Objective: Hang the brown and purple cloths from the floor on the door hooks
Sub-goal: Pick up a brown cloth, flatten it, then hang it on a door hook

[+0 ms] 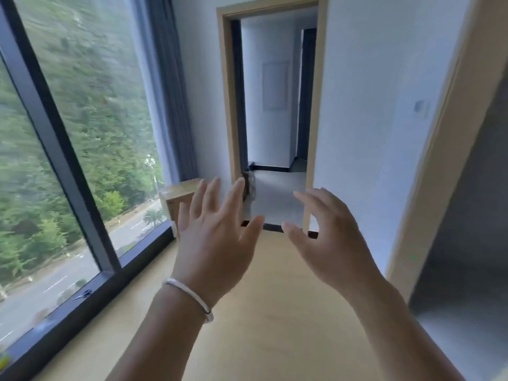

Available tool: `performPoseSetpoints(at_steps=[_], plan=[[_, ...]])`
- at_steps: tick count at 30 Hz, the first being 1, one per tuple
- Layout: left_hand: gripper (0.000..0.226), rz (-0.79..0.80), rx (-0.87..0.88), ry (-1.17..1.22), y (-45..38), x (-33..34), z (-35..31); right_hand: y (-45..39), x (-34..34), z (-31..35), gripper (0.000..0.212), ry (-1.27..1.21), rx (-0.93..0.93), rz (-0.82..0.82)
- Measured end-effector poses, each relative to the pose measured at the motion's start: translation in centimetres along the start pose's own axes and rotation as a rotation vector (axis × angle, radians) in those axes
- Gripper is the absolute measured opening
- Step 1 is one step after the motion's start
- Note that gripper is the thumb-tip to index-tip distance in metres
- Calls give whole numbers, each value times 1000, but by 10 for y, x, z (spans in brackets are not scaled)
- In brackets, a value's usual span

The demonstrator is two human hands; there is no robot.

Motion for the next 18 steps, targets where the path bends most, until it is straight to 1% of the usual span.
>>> performPoseSetpoints(at_steps=[4,9,13,18], plan=[[65,36,133,10,-40,33,-32,-2,-23,-49,55,51,141,-50],[65,67,209,34,-98,66,-44,-29,-27,-91,56,82,223,-93],[66,106,245,88,-157,91,-46,-69,-26,-122,57,132,271,-86],[64,100,275,143,-238,119,-39,-138,-18,-158,56,199,291,-86]])
Point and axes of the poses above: each hand's wrist, its own y-axis away from the middle knuckle, its own x-axis out of the palm, z = x × y, the point moved 3 cm from there along -y, towards the middle knuckle, and after that the axes turned 12 degrees about z, right-handed, at the moved point
